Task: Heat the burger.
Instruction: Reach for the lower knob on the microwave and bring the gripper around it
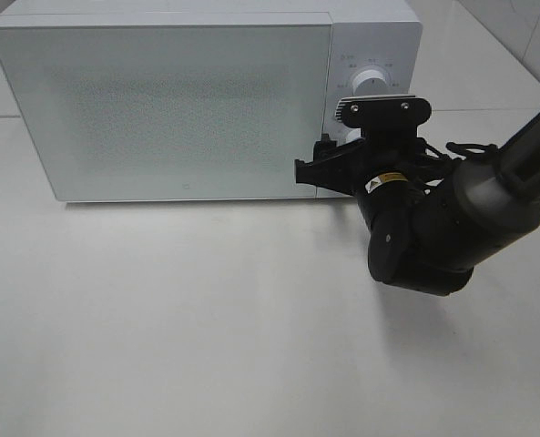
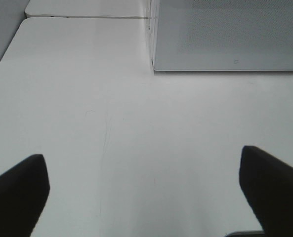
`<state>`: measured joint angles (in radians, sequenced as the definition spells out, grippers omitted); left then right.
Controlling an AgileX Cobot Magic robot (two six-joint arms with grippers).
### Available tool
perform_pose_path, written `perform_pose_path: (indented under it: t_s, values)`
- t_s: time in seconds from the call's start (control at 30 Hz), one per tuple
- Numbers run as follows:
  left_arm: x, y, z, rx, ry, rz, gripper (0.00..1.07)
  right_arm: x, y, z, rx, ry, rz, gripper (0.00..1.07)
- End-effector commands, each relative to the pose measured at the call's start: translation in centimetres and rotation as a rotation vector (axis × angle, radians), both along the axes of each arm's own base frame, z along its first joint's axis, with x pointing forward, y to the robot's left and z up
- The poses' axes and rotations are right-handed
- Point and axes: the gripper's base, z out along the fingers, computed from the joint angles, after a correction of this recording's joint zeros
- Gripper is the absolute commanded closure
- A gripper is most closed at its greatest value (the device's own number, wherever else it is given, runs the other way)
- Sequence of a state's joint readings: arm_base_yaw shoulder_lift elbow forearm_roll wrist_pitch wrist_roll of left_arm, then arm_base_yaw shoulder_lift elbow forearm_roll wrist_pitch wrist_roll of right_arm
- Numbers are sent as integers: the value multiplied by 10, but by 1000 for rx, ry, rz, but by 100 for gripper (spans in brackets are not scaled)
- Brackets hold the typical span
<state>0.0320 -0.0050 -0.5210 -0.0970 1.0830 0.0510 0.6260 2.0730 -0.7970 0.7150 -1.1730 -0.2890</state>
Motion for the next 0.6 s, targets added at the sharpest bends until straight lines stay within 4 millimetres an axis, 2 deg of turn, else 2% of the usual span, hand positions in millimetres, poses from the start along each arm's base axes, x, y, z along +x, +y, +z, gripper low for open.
perform_pose_path:
  t_s: [0.03,0.37,0.6]
  values:
    - [-2,0,0,-5,-25,4,8,8,-5,3,0,-23,-14,31]
    - [-2,0,0,-5,-25,4,8,9,-4,2,-1,-27,-16,31]
    - [-2,0,0,-5,-25,4,8,8,-2,4,-1,-38,-12,36]
